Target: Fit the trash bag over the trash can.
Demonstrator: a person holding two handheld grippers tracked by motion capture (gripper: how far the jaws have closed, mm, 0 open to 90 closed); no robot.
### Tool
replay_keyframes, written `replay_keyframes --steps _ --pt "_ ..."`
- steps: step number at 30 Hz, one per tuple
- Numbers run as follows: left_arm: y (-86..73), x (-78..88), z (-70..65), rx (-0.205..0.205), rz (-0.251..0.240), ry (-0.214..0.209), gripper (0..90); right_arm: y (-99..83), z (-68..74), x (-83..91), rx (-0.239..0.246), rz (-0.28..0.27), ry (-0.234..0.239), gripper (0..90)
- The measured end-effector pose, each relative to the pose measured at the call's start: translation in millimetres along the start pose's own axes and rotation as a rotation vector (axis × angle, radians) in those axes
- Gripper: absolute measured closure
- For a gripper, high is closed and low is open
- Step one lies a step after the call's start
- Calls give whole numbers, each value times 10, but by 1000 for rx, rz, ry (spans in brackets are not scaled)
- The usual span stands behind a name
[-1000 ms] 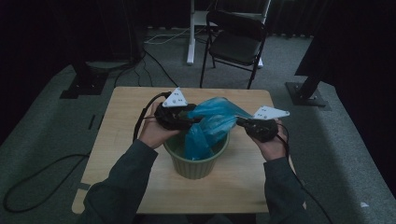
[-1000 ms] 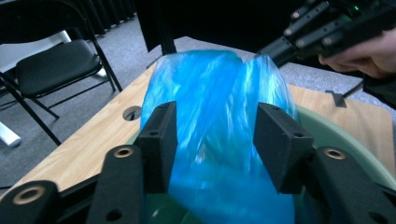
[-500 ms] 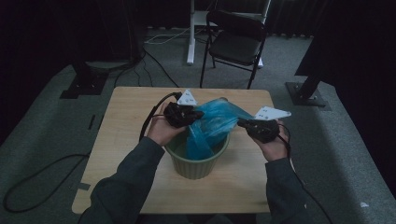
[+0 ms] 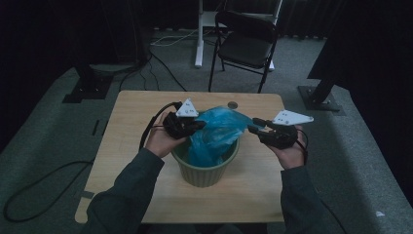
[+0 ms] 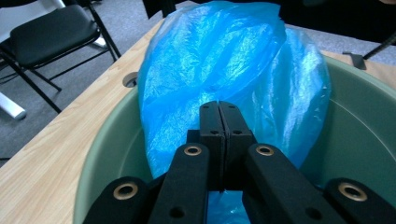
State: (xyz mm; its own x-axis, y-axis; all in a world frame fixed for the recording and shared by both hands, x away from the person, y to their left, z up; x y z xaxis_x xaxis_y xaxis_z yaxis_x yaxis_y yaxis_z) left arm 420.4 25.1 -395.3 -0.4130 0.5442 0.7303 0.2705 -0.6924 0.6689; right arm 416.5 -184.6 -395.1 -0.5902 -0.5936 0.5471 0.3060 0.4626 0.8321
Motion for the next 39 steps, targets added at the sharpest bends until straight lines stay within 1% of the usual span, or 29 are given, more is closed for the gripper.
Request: replay_keyframes --steps 2,3,4,5,6,8,9,10,12,13,14,16,18,20,22,23,24,25,26,27,28,29,30,31,32,33,34,36,39 --pt "-20 -5 -36 -14 7 -4 891 61 15 -11 7 -6 -4 631" --pt "-20 -5 -36 -14 7 -4 891 61 15 -11 7 -6 -4 631" --pt "-41 -14 -75 -27 17 -10 891 128 38 -47 13 -4 -6 631" --pt "-41 -14 -75 -27 17 -10 891 128 38 -47 13 -4 -6 631" --pt "-59 -16 -108 -35 21 -14 891 177 56 -87 17 2 -4 628" --pt "-71 -11 -123 -37 20 -14 891 241 73 -134 20 1 -2 618" --pt "-77 -8 -134 -36 17 -19 891 241 73 -134 20 1 -2 618" --pt "-97 2 -153 -37 10 -21 891 281 70 -168 16 2 -9 606" --pt "-119 11 -171 -35 6 -30 891 323 65 -202 0 -3 -6 596" --pt "-119 11 -171 -35 6 -30 890 323 65 -202 0 -3 -6 596" --pt "-137 12 -179 -32 6 -37 890 366 67 -230 -18 -11 11 586" --pt "-149 7 -181 -27 5 -39 891 409 77 -261 -32 -19 31 575" --pt "-155 -2 -187 -31 11 -40 890 451 102 -305 -45 -22 60 568" --pt "-151 -3 -201 -33 10 -44 890 486 130 -362 -47 -12 82 555" --pt "-142 -3 -213 -33 6 -46 890 499 149 -427 -48 14 102 545" --pt "-140 0 -214 -34 5 -45 889 495 158 -462 -49 30 107 557" --pt "-140 3 -214 -35 5 -43 889 481 172 -493 -42 48 120 600" --pt "-140 3 -214 -35 5 -43 887 481 172 -493 -42 48 120 600" --pt "-146 5 -213 -34 7 -39 881 435 219 -527 -22 82 147 732" --pt "-146 5 -213 -34 7 -39 870 435 219 -527 -22 82 147 732" --pt "-145 18 -205 -26 2 -40 848 399 254 -527 -5 89 146 807" --pt "-145 18 -205 -26 2 -40 830 386 268 -520 2 87 147 832" --pt "-138 40 -185 -14 -9 -39 815 373 277 -510 8 87 144 851" --pt "-138 40 -185 -14 -9 -39 807 363 285 -501 13 85 140 863" --pt "-124 74 -162 2 -27 -41 796 353 295 -489 16 84 140 871" --pt "-124 74 -162 2 -27 -41 789 353 295 -489 16 84 140 871" --pt "-111 104 -136 17 -40 -44 782 336 305 -470 30 88 132 876" --pt "-93 134 -107 26 -46 -40 764 332 318 -458 47 90 121 878" --pt "-67 154 -76 34 -51 -33 743 329 336 -441 55 89 120 880"
Point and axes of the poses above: each handheld gripper's, and its own axes: x roughly backward along the jaws, y roughly out of its top, z roughly to its left, the point moved 9 cm from there along -x, roughly forward along the jaws, and after that the axes turned 10 degrees about z, right-handed, at the moved point
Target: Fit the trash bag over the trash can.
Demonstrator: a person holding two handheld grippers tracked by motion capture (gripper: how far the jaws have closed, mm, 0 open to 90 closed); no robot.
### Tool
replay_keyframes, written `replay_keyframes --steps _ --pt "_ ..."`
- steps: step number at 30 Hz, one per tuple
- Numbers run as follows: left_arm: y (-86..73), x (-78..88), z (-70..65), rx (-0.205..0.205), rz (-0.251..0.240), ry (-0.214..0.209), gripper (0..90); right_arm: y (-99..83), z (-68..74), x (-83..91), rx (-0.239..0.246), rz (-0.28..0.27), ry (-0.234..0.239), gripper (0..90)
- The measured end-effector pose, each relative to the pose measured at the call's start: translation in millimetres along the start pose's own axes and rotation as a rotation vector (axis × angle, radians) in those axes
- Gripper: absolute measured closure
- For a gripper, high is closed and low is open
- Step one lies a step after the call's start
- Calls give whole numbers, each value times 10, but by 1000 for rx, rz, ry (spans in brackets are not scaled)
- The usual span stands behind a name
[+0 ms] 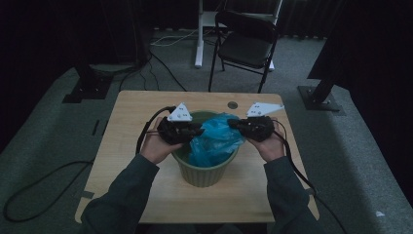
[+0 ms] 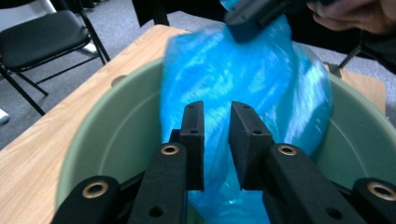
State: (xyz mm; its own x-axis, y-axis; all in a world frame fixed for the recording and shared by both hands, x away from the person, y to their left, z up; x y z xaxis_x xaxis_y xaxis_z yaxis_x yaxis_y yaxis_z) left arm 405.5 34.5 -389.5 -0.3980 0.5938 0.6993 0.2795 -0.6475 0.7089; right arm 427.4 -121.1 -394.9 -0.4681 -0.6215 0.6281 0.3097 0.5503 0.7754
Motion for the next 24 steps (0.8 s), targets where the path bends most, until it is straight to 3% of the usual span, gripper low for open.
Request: replay_keyframes --steps 5,11,13,16,18,21,24 --pt "108 -45 96 14 27 35 732 18 63 38 17 -24 8 880" --pt "226 -157 126 7 45 29 630 47 104 68 21 -47 30 886" --pt "265 -211 99 4 42 10 595 60 124 79 26 -53 37 887" --pt "287 -271 63 -13 53 16 571 73 161 79 41 -48 45 887" --pt "289 -329 22 -32 73 13 661 80 173 83 48 -51 46 887" --pt "257 -398 -66 -63 111 -6 878 72 191 84 53 -48 48 886" --pt "227 -396 -94 -76 115 12 899 37 196 82 56 -32 47 859"
Point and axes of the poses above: each handheld gripper's, and its own axes: x roughly backward along the jaws, y roughly out of its top, z roughly to its left, the point moved 9 cm from there along -x, roughly forward along the jaws, and after that the axes turned 10 degrees about z, right-handed, at the moved point
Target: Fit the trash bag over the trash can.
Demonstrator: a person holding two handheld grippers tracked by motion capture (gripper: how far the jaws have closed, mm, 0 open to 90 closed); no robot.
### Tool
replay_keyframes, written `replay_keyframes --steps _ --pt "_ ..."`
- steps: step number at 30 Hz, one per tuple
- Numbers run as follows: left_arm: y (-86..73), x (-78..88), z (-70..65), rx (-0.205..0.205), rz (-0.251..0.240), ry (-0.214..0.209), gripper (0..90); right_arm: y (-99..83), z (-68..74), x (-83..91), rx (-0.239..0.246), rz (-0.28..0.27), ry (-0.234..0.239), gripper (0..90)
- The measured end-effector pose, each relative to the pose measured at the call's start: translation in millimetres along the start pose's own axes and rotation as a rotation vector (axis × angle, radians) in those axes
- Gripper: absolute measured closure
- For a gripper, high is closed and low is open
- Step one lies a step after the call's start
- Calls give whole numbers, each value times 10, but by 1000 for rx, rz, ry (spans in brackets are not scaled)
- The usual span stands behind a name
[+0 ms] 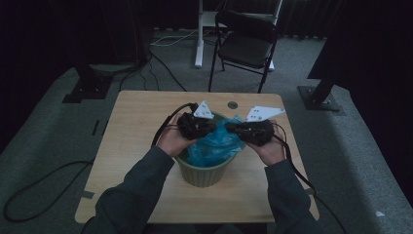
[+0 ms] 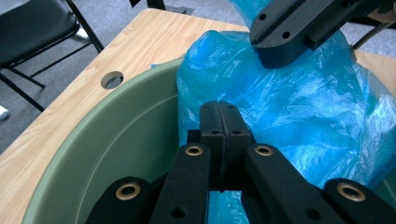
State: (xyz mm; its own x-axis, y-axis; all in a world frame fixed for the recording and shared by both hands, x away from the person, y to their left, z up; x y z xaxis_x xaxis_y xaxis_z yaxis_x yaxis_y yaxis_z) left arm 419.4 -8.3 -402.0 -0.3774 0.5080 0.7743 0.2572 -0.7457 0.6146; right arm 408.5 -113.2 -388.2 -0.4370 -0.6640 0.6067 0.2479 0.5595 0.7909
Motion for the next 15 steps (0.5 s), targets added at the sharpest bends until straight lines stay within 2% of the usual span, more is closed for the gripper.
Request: replay_keyframes --steps 3,4,5,9,11,15 --pt "-54 39 -17 -15 -8 27 899 -45 19 18 3 11 11 794" --pt "-54 39 -17 -15 -8 27 898 -45 19 18 3 11 11 794" --pt "-89 71 -31 -20 -19 47 899 -57 15 52 6 11 2 787" --pt "-135 138 -47 -24 -41 71 898 -17 -43 155 -15 -22 -11 790" --pt "-146 154 -63 -25 -49 73 898 24 -80 197 -31 -43 -24 825" --pt "-145 182 -87 -41 -59 87 898 97 -123 212 -46 -48 -48 847"
Point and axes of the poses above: each handheld gripper's, and its own axes: x roughly backward along the jaws, y roughly out of its top, z roughly to its left, the point moved 9 cm from there along -x, roughly forward along the jaws, and after that the axes turned 10 degrees about z, right-handed, at the moved point
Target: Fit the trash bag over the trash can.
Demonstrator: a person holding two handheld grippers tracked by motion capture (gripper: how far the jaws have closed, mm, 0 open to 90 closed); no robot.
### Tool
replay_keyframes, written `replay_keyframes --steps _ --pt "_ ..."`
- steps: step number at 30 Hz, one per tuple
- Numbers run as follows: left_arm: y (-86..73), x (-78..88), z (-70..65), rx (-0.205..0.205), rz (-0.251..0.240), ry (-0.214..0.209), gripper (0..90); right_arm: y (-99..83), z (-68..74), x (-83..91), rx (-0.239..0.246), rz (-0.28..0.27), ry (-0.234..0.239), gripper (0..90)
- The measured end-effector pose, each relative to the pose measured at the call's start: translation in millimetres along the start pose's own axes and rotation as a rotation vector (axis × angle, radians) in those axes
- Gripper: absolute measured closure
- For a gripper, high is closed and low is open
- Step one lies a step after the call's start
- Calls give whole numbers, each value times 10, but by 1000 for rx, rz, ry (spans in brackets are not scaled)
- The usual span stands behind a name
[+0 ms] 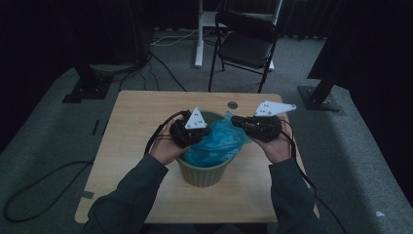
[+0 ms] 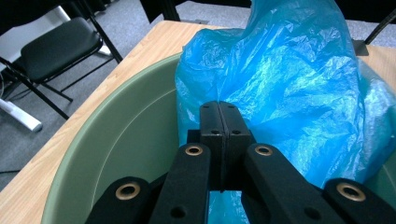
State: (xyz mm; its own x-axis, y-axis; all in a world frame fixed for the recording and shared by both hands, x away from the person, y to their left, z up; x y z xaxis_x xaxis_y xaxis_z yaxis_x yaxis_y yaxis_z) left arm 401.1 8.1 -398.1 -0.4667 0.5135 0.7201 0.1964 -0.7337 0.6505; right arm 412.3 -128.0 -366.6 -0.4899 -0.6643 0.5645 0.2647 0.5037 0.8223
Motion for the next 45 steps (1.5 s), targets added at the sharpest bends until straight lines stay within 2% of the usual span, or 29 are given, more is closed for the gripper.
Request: replay_keyframes --steps 3,4,6,12,17,18,19,22,24,27,32,39,40,42,43,44,45 --pt "8 16 -10 -5 -5 3 897 7 1 -31 2 14 -5 827" --pt "22 33 -8 -9 -15 15 897 -13 -3 -92 6 42 -17 765" --pt "38 52 0 -7 -24 20 898 -51 13 -159 -2 70 -6 713" --pt "49 59 1 -15 -30 29 898 -70 154 -257 11 59 55 639" --pt "77 77 -3 2 -61 21 898 -87 172 -322 11 84 71 612" --pt "81 80 0 2 -64 23 898 -89 177 -334 11 88 71 619" --pt "85 82 0 6 -69 21 898 -95 181 -345 15 95 71 664" --pt "78 98 8 6 -73 24 898 -119 183 -373 33 123 49 834" --pt "61 117 26 13 -76 26 899 -140 171 -381 38 138 25 899" --pt "37 142 61 23 -79 33 899 -155 159 -378 51 150 2 900" --pt "-51 230 175 63 -98 44 899 -166 155 -315 72 156 -30 900" --pt "-125 276 247 94 -113 49 899 -194 148 -273 79 171 -37 900" --pt "-135 273 226 90 -118 46 899 -207 132 -271 73 170 -38 889" --pt "-134 265 197 82 -121 42 899 -209 121 -270 64 161 -38 792" --pt "-134 265 197 82 -121 42 899 -209 121 -270 64 161 -38 792" --pt "-126 257 166 72 -120 37 899 -200 93 -272 57 154 -62 704" --pt "-126 257 166 72 -120 37 898 -200 93 -272 57 154 -62 704"
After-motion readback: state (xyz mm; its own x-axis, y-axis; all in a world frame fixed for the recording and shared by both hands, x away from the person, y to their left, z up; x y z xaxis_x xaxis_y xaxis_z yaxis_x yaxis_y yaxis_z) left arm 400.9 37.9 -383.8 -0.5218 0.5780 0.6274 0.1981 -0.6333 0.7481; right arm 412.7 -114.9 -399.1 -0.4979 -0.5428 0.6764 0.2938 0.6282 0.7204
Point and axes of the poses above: each handheld gripper's, and its own axes: x roughly backward along the jaws, y roughly out of its top, z roughly to its left, the point moved 9 cm from there along -x, roughly forward along the jaws, and after that the axes turned 10 degrees about z, right-handed, at the moved point
